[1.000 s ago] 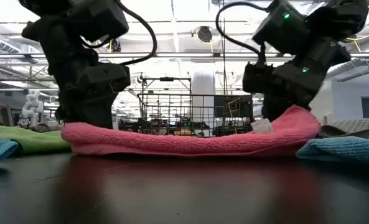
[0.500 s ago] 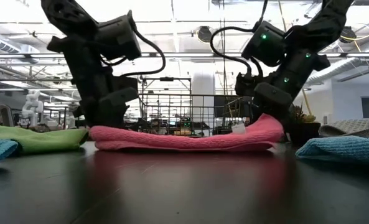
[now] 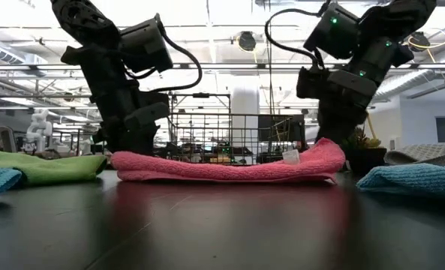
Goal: Fold microfiber towels
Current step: Fold the pink microfiber cloth
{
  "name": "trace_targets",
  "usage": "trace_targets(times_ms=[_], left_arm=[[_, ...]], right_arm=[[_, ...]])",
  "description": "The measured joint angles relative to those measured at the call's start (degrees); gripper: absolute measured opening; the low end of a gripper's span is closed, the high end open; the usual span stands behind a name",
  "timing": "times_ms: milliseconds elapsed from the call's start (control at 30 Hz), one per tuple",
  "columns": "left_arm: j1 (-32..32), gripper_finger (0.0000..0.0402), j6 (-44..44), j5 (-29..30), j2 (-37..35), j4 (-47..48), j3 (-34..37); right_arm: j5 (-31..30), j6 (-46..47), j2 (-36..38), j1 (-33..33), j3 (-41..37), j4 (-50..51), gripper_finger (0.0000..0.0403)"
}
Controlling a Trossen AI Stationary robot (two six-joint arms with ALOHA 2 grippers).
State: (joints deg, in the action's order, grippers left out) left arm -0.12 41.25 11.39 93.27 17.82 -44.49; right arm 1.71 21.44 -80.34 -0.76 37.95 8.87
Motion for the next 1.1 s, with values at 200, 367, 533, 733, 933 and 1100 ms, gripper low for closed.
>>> trace_targets(times_ms=[200,367,533,733,933,1100], left_arm=[[-0.01,0.0172,0.48,-0.02,0.00,-0.08,0.00],[-0.02,0.0172,0.89,-0.04,0.00,-0.41,0.00],[-0.02,0.0172,1.33,-0.03,0.00,-0.52,0.00],[-0.02,0.0172,1.53,-0.04,-0.02,-0.65,0.00],[-0.04,0.0172,1.49,-0.47,-0.02,-1.02,0.00],[-0.04,0.0172,1.49,-0.93,-0.02,-1.10,0.00]], right_arm=[[0.16,3.42,-0.26,3.67,0.02,-2.06,0.0000],[1.94,5.66,-0.26,6.86,0.02,-1.85,0.0000],[4.50,7.26,-0.26,11.07,0.02,-3.40,0.0000],[4.51,9.14,-0.26,15.48,0.02,-7.20,0.0000],[2.06,9.48,-0.16,16.38,0.02,-7.19,0.0000],[-7.29,7.44,3.67,13.40,0.02,-7.13,0.0000]])
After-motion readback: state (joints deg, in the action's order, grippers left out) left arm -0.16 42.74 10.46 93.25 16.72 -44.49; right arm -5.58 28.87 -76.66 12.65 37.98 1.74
